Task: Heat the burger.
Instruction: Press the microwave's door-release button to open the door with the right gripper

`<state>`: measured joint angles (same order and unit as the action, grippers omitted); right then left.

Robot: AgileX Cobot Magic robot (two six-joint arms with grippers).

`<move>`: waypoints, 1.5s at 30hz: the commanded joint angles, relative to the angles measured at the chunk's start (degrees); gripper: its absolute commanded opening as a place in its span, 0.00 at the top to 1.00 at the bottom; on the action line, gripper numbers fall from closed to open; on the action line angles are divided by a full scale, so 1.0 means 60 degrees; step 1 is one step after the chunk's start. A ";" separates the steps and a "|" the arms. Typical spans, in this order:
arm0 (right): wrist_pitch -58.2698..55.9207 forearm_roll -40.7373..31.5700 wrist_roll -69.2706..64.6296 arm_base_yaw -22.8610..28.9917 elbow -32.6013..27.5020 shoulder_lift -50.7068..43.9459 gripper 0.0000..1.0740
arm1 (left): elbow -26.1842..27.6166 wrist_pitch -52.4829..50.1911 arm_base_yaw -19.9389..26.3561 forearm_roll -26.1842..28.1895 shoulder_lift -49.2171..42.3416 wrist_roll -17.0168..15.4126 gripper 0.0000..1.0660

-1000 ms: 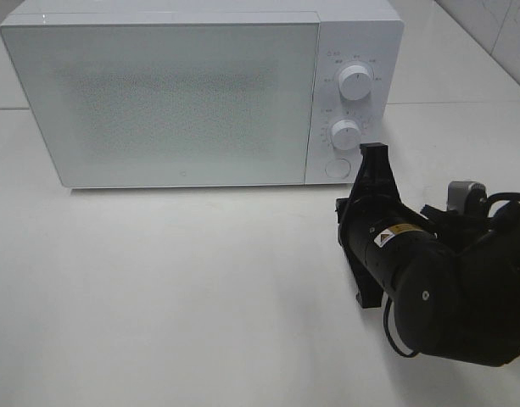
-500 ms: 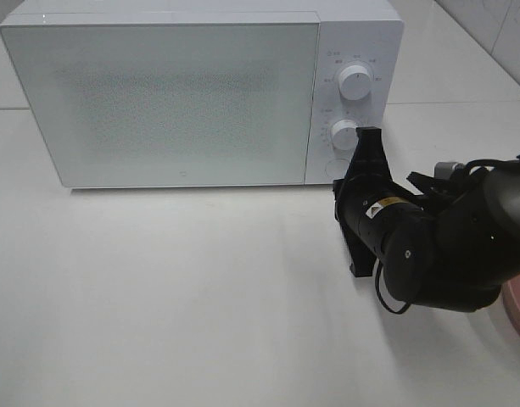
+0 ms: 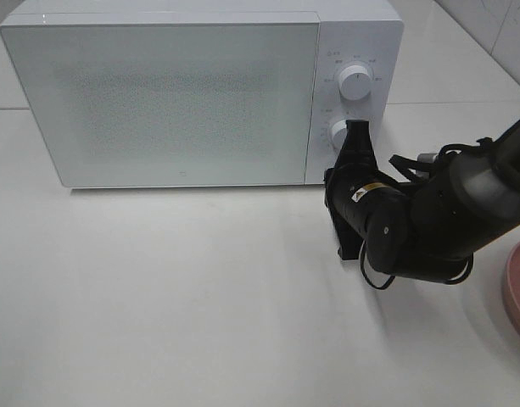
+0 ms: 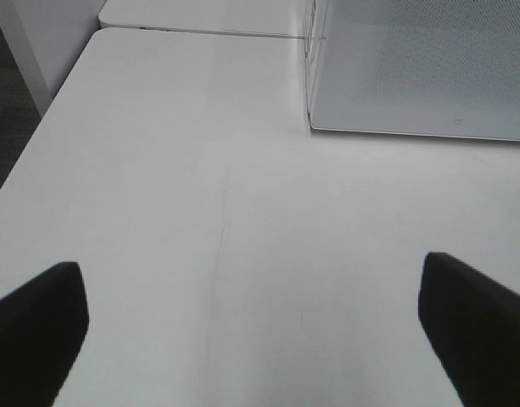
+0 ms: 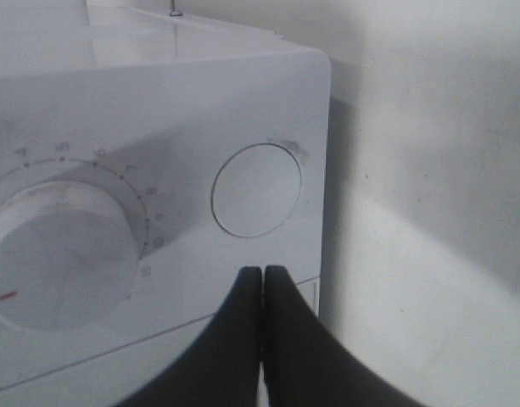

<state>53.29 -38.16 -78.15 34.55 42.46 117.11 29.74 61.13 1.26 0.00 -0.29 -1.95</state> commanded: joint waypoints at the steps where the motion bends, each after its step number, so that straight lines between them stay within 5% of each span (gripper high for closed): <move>1: -0.0086 0.0181 -0.0086 -0.0191 0.0267 0.0124 1.00 | -0.0029 0.0029 -0.0010 0.0000 -0.0057 -0.0019 0.08; 45: 0.1948 -0.0134 0.0449 -0.0831 0.2320 0.1070 1.00 | -0.0029 0.0029 -0.0010 0.0000 -0.0057 -0.0019 0.08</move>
<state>53.57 -42.40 -76.20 31.28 52.60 124.62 29.74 61.13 1.26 0.00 -0.29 -1.95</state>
